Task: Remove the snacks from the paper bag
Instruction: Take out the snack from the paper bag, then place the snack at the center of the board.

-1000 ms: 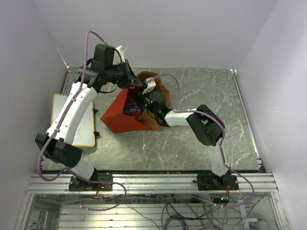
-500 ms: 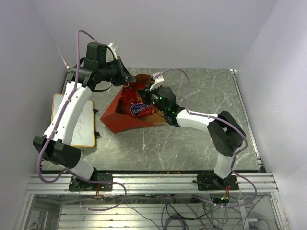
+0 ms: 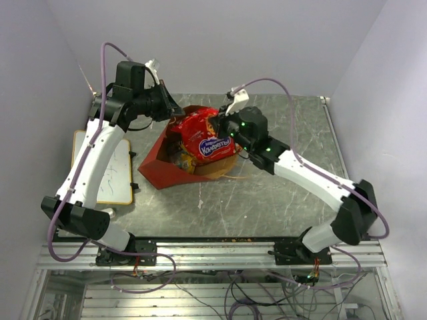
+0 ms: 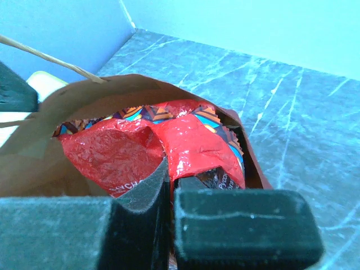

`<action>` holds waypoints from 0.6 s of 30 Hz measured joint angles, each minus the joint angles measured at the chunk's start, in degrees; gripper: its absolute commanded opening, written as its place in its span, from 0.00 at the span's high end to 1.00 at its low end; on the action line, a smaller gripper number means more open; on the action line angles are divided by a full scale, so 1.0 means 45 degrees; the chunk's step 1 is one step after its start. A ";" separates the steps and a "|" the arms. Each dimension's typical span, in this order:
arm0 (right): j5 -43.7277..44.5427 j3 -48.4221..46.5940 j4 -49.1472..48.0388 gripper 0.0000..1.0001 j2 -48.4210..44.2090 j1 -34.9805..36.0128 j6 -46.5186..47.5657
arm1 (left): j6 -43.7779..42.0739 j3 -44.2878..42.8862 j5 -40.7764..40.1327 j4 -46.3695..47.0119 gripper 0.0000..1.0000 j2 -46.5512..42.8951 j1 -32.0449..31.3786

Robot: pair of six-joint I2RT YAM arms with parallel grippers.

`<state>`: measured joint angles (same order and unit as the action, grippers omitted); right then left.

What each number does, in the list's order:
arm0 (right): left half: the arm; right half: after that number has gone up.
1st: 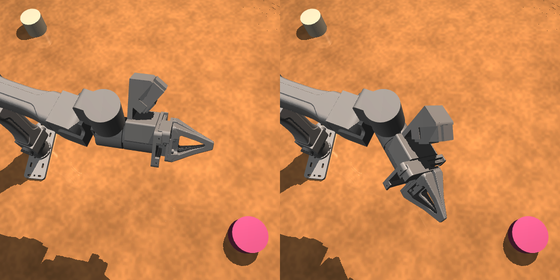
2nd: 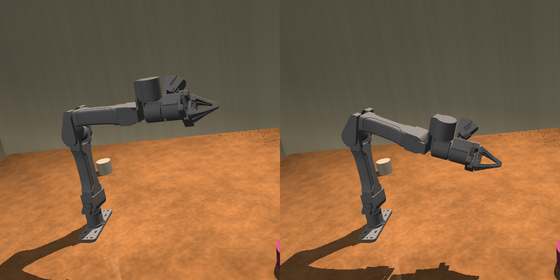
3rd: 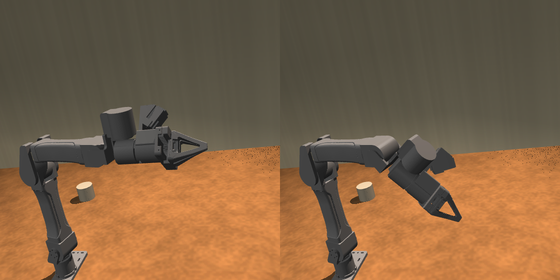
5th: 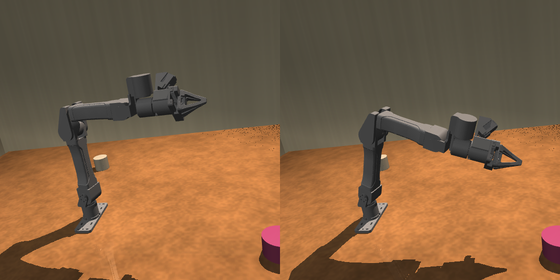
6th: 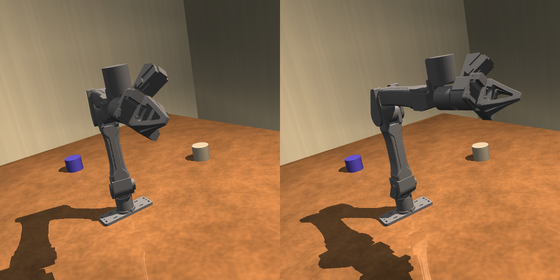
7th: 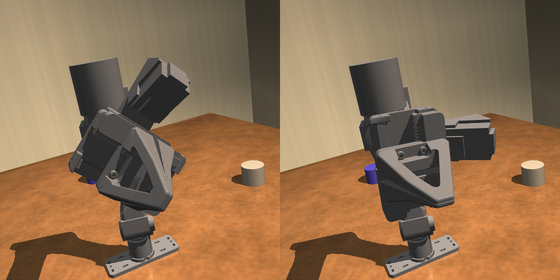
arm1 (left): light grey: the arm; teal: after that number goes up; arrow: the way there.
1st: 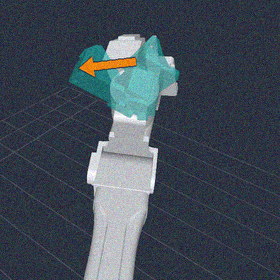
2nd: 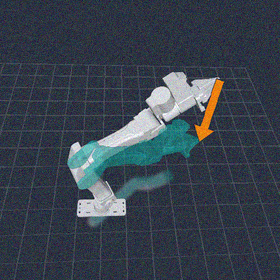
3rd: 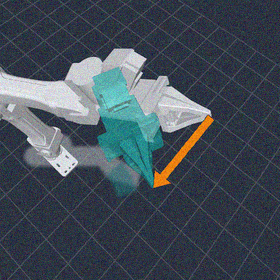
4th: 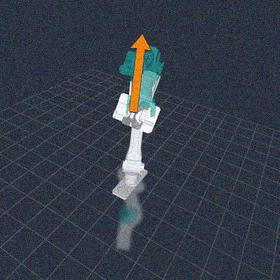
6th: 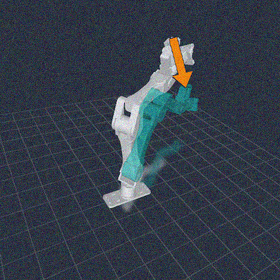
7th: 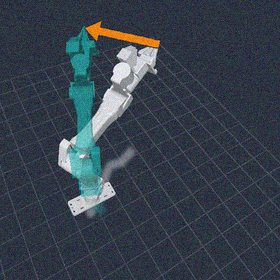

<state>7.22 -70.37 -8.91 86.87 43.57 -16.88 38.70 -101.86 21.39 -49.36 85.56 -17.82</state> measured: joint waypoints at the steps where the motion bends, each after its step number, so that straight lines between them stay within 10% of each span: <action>1: 0.0131 -0.0058 0.0355 1.00 -0.0350 0.0000 0.0039 | -0.0053 0.0010 -0.0044 -0.0010 0.93 -0.0015 0.0005; 18: 0.6319 -0.3526 0.4838 1.00 -0.2919 -0.0505 0.2662 | -0.0937 -0.0661 -0.0068 -0.0918 0.93 0.0277 0.0015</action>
<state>35.66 -86.24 12.86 73.73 41.30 -4.91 34.48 -104.84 21.08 -53.49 86.80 -17.76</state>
